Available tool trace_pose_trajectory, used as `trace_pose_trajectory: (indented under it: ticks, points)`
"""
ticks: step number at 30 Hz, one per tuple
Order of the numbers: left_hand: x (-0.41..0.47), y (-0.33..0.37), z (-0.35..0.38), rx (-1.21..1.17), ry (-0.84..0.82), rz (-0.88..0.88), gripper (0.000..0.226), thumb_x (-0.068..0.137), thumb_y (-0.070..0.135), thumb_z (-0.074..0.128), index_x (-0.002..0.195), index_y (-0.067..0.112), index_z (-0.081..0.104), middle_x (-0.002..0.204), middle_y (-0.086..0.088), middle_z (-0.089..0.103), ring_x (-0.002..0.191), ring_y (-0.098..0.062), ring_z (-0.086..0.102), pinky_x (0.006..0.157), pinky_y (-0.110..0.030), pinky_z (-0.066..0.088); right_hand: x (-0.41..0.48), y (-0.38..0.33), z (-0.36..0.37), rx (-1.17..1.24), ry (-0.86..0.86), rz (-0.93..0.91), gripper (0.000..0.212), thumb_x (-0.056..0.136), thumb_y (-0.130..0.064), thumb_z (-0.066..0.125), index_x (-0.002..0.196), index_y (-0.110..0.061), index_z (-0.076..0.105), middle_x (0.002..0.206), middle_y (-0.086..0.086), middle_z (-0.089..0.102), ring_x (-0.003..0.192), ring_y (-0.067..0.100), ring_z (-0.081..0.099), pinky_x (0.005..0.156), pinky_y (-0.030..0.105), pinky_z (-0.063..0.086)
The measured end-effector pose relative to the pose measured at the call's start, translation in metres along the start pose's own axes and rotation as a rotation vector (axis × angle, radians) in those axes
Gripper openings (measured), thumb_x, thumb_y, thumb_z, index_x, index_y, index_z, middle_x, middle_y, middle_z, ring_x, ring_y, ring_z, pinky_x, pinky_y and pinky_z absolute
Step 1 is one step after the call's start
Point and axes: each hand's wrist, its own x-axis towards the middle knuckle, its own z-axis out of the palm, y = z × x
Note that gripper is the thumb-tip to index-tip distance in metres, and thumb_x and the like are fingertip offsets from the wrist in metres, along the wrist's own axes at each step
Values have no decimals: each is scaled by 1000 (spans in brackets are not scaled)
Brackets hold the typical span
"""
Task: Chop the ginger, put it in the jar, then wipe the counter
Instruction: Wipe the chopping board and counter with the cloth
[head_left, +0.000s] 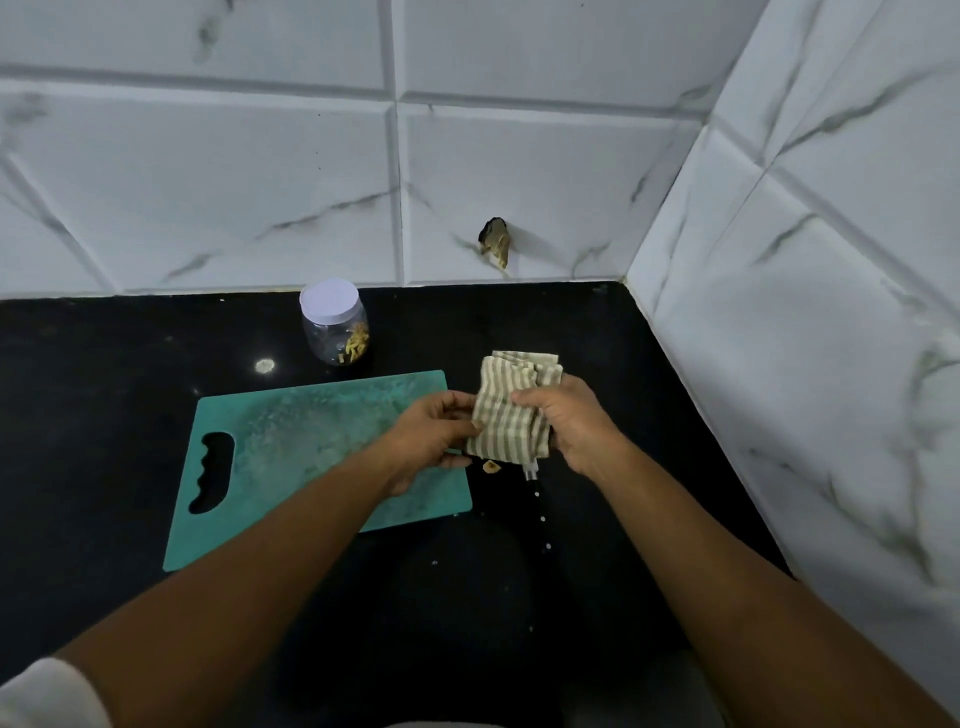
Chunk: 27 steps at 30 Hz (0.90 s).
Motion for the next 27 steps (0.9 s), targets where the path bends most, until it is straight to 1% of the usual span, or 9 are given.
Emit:
trace_pose_trajectory:
  ticks: [3,5,9,12,14,18,22,24,27]
  points:
    - [-4,-9,17,120,21,-38,23,98,11,65,120,17,64,99,-4,76,80,-13,72,77,-34,57,-11,4,-17,-100,156,-111,27,92,4,62,111,-15,69,104,5,76,92,16,74,69,26,57]
    - [-4,-15,29,149,8,-76,22,98,17,66,120,17,64,102,-6,75,82,-15,71,75,-34,58,-19,9,-30,-181,192,-132,26,91,1,64,109,-18,68,103,2,74,93,14,72,66,25,53]
    - [-4,-19,49,12,-121,-128,29,97,34,69,120,18,68,107,-3,78,91,-16,74,77,-34,59,-32,19,-41,-184,-28,-93,25,90,-2,71,109,-19,74,105,4,79,97,17,76,82,31,59]
    - [-3,-15,55,-119,-58,-74,25,94,21,73,117,13,70,105,-5,79,93,-17,76,70,-31,61,-32,26,-41,-159,-101,-81,23,94,-7,69,116,-14,74,108,8,79,102,23,76,90,42,60]
    - [1,-14,50,-127,47,-33,18,94,13,71,112,10,71,99,-7,79,89,-20,76,69,-32,61,-29,34,-43,-203,-21,-73,18,99,-18,66,116,-15,71,107,10,78,95,23,77,82,46,64]
    - [7,-16,24,-90,205,-46,21,99,13,65,118,8,69,106,-9,77,97,-25,73,79,-37,59,-30,63,-48,-733,169,-95,28,92,-45,72,106,-23,63,94,1,71,76,17,73,58,34,61]
    - [8,-17,-1,-84,297,-60,25,102,9,57,126,8,66,113,-9,75,100,-21,71,80,-37,57,-31,85,-39,-1138,112,-83,36,86,-50,78,104,-27,56,92,-5,66,80,11,66,74,38,60]
    - [6,-16,-9,-97,318,-66,28,103,9,56,130,9,64,118,-9,74,104,-21,71,87,-39,58,-27,86,-34,-1175,142,-73,29,89,-40,76,103,-27,55,95,-4,65,81,13,67,77,40,61]
    - [2,-12,-18,-120,344,-54,26,105,10,51,128,12,64,111,-4,75,96,-16,73,74,-30,56,-16,79,-32,-1157,159,-49,23,89,-37,76,101,-27,58,93,-3,65,81,15,68,79,40,62]
